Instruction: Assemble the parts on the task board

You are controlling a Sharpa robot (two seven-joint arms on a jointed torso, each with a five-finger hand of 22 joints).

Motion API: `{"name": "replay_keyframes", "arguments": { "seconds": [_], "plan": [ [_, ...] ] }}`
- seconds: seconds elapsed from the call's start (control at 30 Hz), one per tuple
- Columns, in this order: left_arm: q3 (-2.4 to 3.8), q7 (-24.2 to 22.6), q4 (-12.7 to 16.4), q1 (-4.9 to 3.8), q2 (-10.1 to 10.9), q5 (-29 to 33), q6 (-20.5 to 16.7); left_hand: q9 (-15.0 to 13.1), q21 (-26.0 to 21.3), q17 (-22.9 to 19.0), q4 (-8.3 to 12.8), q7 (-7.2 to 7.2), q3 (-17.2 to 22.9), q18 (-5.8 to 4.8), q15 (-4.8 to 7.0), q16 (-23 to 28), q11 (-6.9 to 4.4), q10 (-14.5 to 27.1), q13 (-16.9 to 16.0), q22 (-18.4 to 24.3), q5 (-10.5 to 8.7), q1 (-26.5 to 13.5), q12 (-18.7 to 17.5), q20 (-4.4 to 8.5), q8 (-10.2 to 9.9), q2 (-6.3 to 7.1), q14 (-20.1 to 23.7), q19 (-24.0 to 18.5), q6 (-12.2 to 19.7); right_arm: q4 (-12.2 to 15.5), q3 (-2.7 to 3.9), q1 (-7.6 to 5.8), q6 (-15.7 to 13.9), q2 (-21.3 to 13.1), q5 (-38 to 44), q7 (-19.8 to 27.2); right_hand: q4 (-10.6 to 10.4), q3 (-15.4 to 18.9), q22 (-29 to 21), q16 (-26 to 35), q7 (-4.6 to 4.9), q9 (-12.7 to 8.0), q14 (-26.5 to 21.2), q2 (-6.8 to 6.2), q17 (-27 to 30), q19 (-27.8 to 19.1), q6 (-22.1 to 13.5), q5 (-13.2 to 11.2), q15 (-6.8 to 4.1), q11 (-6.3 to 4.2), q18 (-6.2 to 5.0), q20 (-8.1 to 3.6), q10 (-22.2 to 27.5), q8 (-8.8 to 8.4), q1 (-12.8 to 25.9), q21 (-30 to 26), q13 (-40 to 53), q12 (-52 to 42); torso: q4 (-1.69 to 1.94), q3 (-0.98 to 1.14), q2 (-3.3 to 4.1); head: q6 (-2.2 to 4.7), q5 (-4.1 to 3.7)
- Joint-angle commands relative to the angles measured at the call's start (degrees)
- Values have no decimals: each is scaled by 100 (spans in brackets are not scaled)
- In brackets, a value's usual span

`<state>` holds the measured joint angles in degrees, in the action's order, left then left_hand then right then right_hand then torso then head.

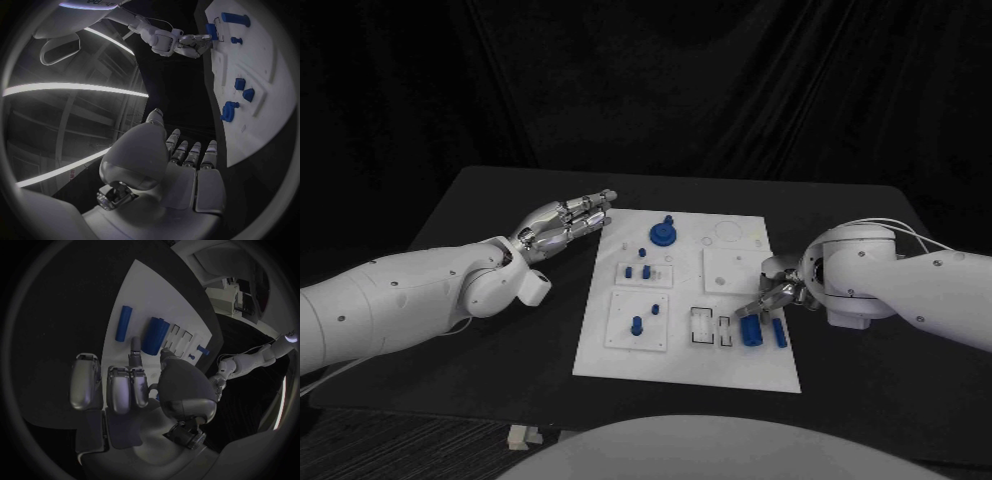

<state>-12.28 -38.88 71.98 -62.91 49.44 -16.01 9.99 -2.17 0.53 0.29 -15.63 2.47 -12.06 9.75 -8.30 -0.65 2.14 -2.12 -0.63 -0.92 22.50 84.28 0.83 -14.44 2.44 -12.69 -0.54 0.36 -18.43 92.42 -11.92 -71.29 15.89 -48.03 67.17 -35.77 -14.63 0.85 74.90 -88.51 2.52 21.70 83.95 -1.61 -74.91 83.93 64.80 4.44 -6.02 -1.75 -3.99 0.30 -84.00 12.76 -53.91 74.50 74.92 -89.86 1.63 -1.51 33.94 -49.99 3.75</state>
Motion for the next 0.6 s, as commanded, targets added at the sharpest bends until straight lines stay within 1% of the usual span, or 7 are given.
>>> {"name": "replay_keyframes", "arguments": {
  "seconds": [0.03, 0.23, 0.3, 0.47, 0.53, 0.57, 0.6],
  "plan": [
    [6, -595, 11, 8, -13, 40, 67, 0, -18, -5, 33, -38, 0, 40, 11, 22, 43, -15, -2, -11, 44, 63, 5, -32, -14, -18, 0, 2, 20, -28, 3, 32, -36, 28, -6, -107, 2, -37, 1058, -7, 11, -19, 553, -29, -1249, 58, -87, 41, 62, 33, 61, 45, -600, -71, -54, -25, 1508, -14, 4, 0, 1, -1, 10],
    [6, -584, 12, 11, -14, 40, 78, 0, -15, -5, 48, -34, 8, 43, 10, 22, 44, -13, -1, -16, 64, 83, 4, -44, -13, -17, 0, 4, 19, -87, 3, 82, -76, 92, -6, -106, 37, -48, 1041, 46, 17, -5, 532, -65, -1153, 35, -109, 73, 96, 31, 49, 74, -600, -100, -101, -82, 1508, -14, 3, 1, 2, -1, 6],
    [6, -584, 16, 12, -13, 40, 84, 0, -10, -5, 28, -24, 4, 47, 8, 22, 32, -5, 1, -30, 45, 67, 1, -61, -14, -27, 0, 11, 25, -116, 3, 94, -60, 118, -6, -110, 73, -65, 1021, 112, 19, 47, 506, -109, -1035, 10, -100, 219, 96, 20, 32, 86, -600, -92, -153, -149, 1508, -14, 1, 0, 1, -1, 12],
    [6, -575, 22, 15, -18, 40, 108, 0, -8, -5, 23, -22, 2, 49, 7, 23, 32, -7, 0, -34, 40, 63, 1, -66, -14, -29, 1, 13, 24, -196, 3, 127, -22, 196, -6, -119, 120, -139, 989, 169, 23, 278, 489, -170, -937, -24, -218, 1016, 96, 23, 8, 96, -600, -44, -240, -255, 1508, -14, 4, 1, -1, -1, 13],
    [6, -569, 19, 17, -23, 40, 119, 0, -7, -4, 23, -21, 2, 49, 6, 21, 32, -7, 0, -37, 40, 62, 1, -67, -14, -29, -2, 14, 24, -224, 3, 144, -19, 230, -6, -121, 164, -183, 977, 197, 12, 430, 480, -177, -888, -37, -248, 1494, 89, 13, -1, 91, -600, 19, -294, -297, 1508, -14, 5, 0, 1, -1, 10],
    [6, -566, 18, 18, -24, 40, 122, 0, -6, -4, 22, -20, 2, 49, 5, 21, 32, -5, 1, -37, 40, 62, 1, -70, -14, -30, -1, 15, 24, -233, 3, 151, -17, 241, -6, -121, 171, -193, 974, 201, 8, 474, 479, -175, -880, -40, -257, 1579, 86, 11, -3, 90, -600, 38, -299, -308, 1508, -14, 3, -1, 2, -1, 11],
    [6, -564, 18, 19, -24, 40, 125, 0, -6, -4, 22, -20, 2, 49, 5, 21, 32, -5, 1, -37, 40, 62, 1, -70, -14, -30, -1, 15, 24, -241, 3, 158, -17, 253, -6, -119, 215, -237, 967, 216, -7, 586, 474, -182, -854, -48, -268, 1988, 75, -2, -8, 81, -600, 96, -353, -333, 1508, -14, 3, -1, 1, -1, 12]
  ]
}}
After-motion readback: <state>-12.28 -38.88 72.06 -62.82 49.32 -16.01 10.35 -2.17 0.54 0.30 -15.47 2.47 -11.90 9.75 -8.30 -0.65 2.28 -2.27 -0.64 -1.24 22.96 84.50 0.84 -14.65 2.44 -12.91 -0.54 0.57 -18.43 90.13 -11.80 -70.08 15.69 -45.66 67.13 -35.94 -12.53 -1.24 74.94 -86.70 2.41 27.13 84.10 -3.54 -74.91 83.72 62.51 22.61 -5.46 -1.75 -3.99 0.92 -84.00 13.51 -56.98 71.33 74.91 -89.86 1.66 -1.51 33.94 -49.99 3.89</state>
